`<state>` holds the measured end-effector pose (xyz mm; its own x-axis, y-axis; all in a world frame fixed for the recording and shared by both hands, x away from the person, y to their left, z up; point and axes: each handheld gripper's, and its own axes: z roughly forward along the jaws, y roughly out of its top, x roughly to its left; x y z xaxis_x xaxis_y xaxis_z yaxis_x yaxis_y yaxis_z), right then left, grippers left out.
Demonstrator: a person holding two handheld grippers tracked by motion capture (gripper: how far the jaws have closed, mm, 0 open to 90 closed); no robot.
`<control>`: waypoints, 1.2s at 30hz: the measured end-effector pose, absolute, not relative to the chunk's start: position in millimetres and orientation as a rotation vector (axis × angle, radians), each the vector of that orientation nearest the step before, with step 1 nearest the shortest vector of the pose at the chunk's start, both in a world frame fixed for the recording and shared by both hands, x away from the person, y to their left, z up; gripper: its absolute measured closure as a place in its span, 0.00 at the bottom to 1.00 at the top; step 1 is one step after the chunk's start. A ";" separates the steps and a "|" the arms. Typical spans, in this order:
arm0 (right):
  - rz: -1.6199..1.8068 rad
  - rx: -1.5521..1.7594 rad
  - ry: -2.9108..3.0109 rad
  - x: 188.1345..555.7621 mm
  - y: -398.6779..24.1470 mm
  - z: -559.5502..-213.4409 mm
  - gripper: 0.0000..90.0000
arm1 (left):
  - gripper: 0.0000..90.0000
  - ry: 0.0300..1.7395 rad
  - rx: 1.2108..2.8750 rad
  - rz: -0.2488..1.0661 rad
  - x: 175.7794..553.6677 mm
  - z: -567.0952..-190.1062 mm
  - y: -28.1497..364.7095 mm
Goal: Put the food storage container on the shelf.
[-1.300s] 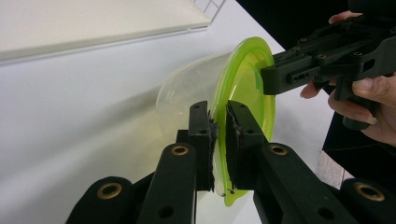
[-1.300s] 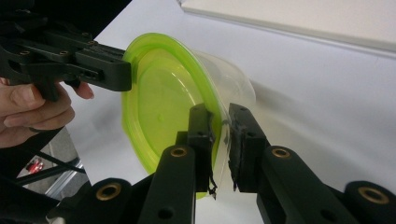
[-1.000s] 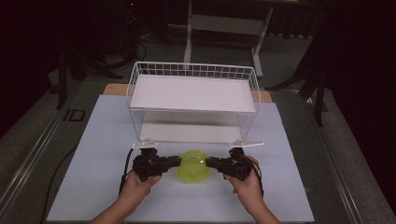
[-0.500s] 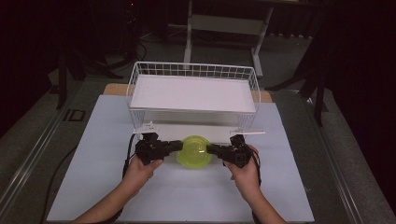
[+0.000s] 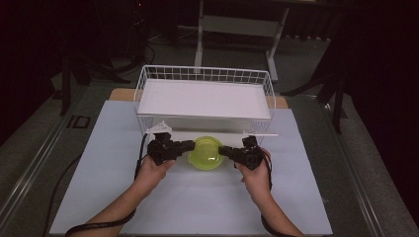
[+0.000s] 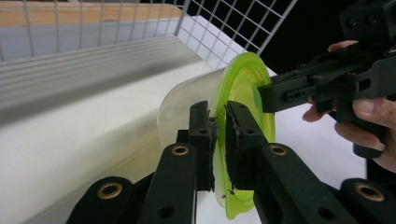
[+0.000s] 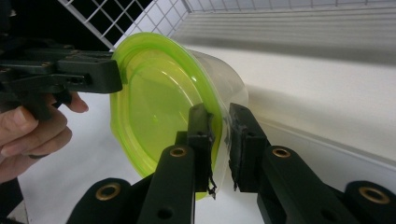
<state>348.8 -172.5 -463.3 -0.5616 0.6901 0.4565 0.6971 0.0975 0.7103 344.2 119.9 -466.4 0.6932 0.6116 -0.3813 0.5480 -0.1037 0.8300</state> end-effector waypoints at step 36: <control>-1.486 -1.642 -2.201 388.2 -164.5 -490.4 0.88 | 0.90 1.090 1.617 0.083 379.1 -506.1 117.3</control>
<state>388.2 -164.5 -490.4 -0.4466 0.7321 0.5143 0.7505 -0.0064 0.6608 379.1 117.3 -506.1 0.5696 0.6741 -0.4703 0.5952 0.0564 0.8016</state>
